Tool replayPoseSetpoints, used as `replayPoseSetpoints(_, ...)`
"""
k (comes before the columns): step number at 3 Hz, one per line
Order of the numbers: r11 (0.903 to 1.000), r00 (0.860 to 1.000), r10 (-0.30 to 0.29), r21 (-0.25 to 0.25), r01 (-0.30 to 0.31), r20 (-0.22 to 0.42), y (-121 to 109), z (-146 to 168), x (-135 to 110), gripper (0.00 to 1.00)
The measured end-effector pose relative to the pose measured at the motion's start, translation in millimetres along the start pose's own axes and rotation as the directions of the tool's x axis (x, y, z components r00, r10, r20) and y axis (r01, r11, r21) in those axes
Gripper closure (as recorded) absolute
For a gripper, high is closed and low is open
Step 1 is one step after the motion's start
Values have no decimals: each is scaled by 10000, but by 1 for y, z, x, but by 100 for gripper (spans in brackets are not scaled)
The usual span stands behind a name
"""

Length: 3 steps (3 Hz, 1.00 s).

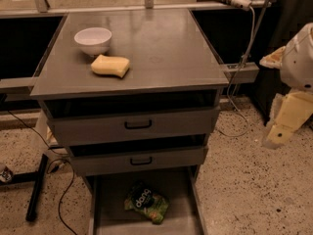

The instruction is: Pick green rice chip bag from bottom drawer and place on counter

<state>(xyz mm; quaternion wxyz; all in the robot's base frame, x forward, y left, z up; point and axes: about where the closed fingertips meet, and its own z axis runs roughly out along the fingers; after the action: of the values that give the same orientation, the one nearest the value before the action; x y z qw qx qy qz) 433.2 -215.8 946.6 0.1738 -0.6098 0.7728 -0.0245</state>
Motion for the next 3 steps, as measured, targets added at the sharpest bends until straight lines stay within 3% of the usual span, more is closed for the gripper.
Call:
replayPoseSetpoints(1,9989,9994,199,-429,-186,300,5,41,13,0)
replayPoseSetpoints(2,9985,9957,-2,-543,52,922,9,86,28,0)
replayPoseSetpoints(3,9991,9948,-278,-293,308,982,5,86,28,0)
